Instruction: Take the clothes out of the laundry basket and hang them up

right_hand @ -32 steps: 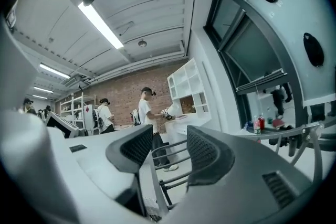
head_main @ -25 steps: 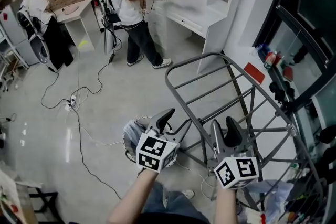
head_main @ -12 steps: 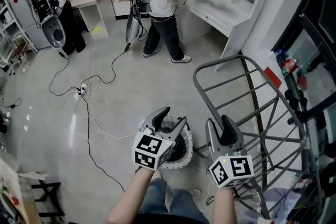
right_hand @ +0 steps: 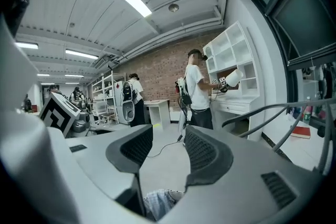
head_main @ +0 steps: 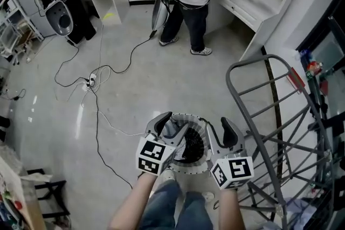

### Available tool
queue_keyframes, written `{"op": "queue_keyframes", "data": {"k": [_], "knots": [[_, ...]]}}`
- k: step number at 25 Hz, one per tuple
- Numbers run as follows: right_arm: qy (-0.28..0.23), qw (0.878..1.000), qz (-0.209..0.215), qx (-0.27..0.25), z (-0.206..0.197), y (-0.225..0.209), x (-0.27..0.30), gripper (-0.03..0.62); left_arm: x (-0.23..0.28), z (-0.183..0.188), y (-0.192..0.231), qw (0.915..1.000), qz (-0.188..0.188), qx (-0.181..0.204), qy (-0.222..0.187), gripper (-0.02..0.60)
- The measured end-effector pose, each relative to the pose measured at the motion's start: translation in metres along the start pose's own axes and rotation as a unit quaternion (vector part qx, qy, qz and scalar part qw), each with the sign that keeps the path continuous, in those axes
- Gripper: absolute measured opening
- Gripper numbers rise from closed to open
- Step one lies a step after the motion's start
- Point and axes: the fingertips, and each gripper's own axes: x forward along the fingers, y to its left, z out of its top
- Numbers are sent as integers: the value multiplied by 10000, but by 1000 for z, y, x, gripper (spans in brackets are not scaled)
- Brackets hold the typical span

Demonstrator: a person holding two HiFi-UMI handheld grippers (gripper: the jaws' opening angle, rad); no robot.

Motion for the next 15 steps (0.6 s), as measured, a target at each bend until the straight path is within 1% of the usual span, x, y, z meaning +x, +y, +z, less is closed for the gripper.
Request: {"op": "queue_keyframes", "data": {"k": [6,10,12,15], "knots": [[300,9991,282,-34,-53,3,54,196,28,-50,42,9995,202,-96,210,259],[543,9974,455,-91,-91,12,89,195,39,-85,75,9986,338,-197,359,259],[713,9958,553,-137,-114,11,105,196,48,-105,86,9977,418,-281,455,259],[939,9932,673,-148,-160,1,121,195,63,-146,93,9959,553,-380,614,259]]}}
